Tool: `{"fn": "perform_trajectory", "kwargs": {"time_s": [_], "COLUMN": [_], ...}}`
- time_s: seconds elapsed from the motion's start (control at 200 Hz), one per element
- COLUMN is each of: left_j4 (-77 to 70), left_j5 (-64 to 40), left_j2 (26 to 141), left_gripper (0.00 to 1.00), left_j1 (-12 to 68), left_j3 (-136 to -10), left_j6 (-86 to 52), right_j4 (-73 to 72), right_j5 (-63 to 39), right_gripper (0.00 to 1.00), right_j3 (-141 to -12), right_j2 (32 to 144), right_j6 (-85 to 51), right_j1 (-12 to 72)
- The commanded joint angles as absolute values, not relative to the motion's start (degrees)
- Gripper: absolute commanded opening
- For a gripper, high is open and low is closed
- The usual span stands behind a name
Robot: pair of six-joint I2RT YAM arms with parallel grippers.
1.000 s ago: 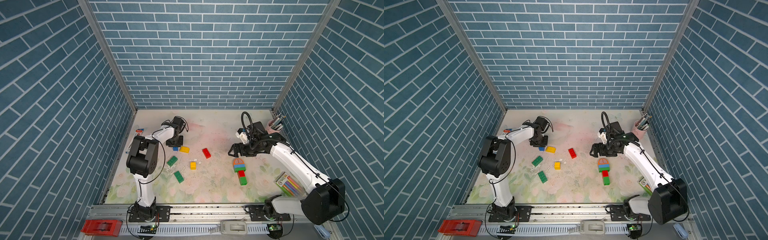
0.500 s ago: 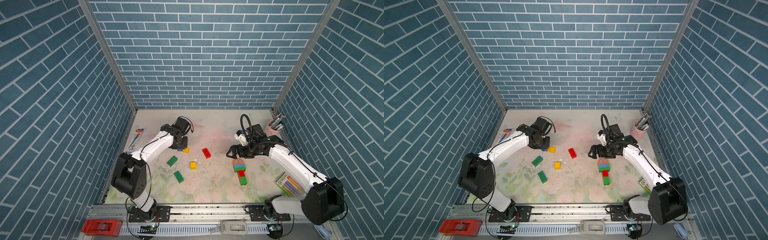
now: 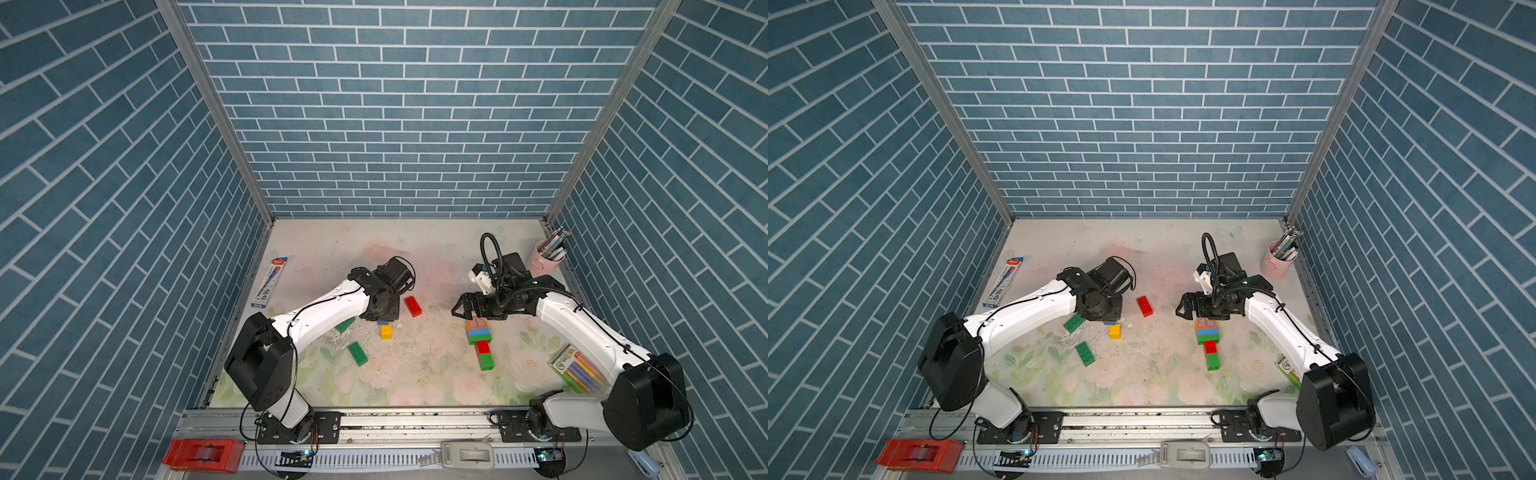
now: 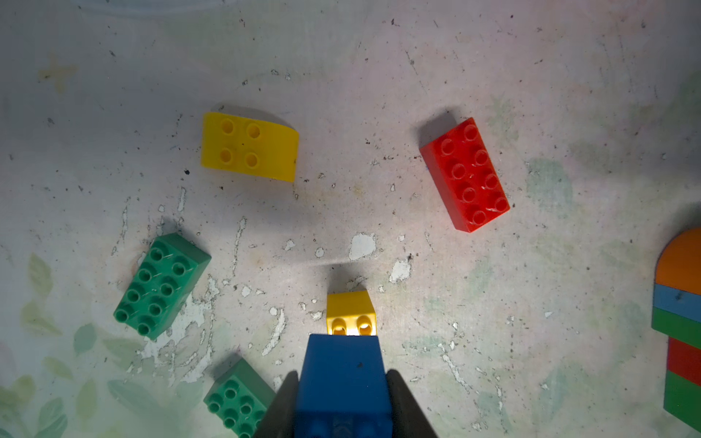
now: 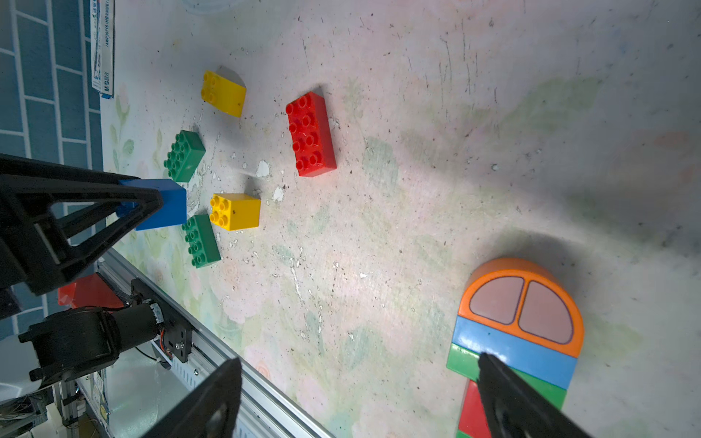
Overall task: Assemble an ice cream with lego
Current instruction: Assemble the lego brick with the lego brick.
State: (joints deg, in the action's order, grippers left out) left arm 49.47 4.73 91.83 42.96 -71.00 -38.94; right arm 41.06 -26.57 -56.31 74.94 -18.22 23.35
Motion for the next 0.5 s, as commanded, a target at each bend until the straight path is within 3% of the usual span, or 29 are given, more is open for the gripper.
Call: {"fn": "perform_trajectory", "kwargs": {"time_s": [0.0,0.49], "left_j4": [49.59,48.71], "left_j5": [5.45,5.73], "left_j2": [93.51,95.73], "left_gripper": [0.07,0.06], "left_j1": [43.93,44.65], "left_j3": [-70.58,-69.68], "left_j6": [-41.52,-43.07], "right_j4": [40.96,41.72], "right_j5": [-26.63,-26.19], "right_gripper": [0.97,0.97], "right_j3": [-56.01,-56.27], "right_j2": [72.80,72.81], "right_j6": [-19.51,-19.52], "right_j1": [23.39,23.38]}}
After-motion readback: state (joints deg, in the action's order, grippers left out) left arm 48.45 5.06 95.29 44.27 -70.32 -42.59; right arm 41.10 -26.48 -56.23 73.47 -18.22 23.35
